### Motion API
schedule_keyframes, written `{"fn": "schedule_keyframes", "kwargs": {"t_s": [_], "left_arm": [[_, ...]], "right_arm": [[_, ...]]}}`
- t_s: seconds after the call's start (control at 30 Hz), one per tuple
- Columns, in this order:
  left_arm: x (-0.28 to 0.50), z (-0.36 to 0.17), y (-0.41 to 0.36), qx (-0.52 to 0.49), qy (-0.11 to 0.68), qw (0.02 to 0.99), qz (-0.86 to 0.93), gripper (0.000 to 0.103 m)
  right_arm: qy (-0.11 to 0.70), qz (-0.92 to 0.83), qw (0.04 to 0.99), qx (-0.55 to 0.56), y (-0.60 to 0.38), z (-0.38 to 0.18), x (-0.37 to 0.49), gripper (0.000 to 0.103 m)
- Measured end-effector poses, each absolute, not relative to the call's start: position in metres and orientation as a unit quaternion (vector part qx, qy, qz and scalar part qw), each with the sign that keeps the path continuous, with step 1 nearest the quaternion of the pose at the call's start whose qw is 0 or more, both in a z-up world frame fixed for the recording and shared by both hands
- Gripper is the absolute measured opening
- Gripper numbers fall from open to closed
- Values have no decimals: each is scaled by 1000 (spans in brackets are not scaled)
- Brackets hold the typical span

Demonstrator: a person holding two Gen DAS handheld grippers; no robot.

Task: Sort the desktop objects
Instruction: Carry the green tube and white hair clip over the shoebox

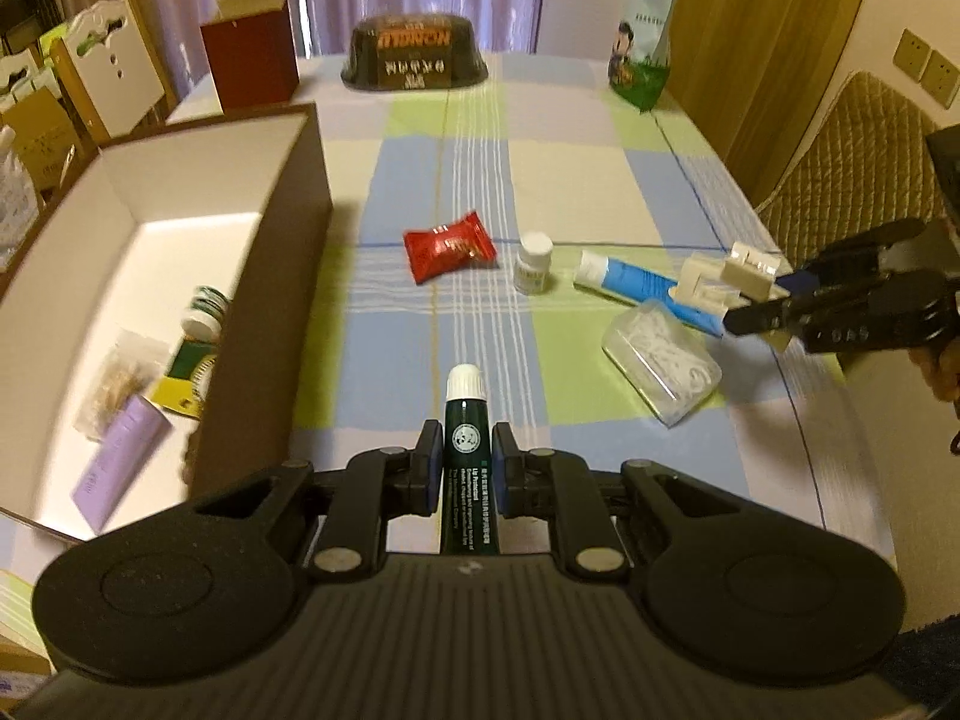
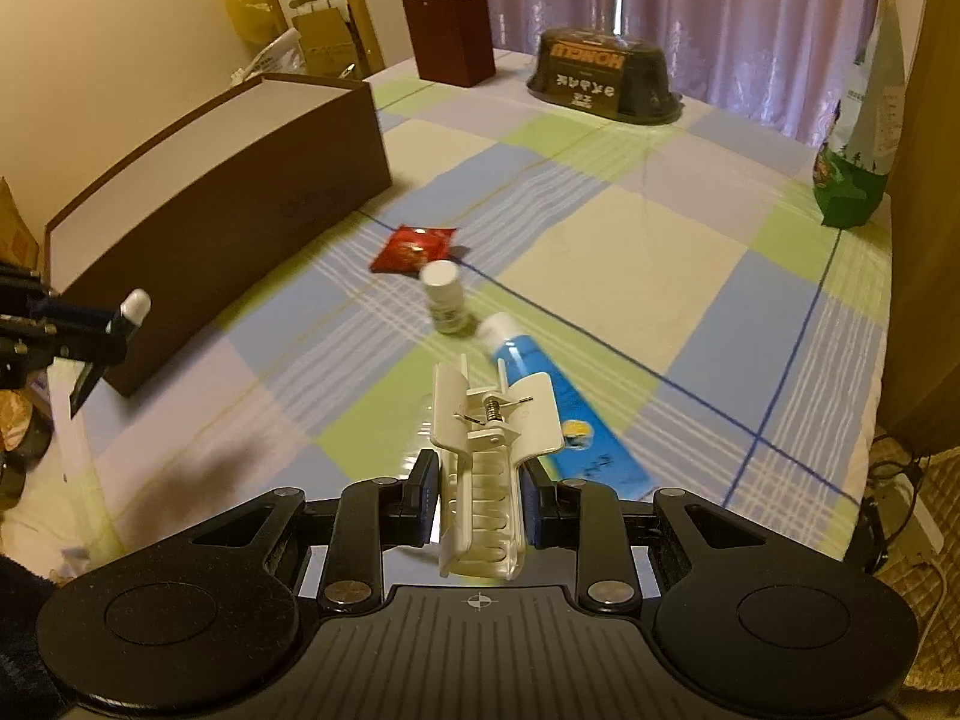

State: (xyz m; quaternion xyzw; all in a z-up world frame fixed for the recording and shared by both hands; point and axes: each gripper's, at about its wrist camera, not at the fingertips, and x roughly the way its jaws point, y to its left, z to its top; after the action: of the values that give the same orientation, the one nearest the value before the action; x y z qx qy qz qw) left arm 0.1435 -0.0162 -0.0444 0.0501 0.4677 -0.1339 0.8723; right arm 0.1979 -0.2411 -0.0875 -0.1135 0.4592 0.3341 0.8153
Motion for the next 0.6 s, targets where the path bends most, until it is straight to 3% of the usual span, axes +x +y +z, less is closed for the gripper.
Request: {"fn": "schedule_keyframes", "kwargs": {"t_s": [0.6], "left_arm": [[138,5,107,57,434,889,-133,13]], "right_arm": [[440,372,811,-97,-119,-51,151,27]]}}
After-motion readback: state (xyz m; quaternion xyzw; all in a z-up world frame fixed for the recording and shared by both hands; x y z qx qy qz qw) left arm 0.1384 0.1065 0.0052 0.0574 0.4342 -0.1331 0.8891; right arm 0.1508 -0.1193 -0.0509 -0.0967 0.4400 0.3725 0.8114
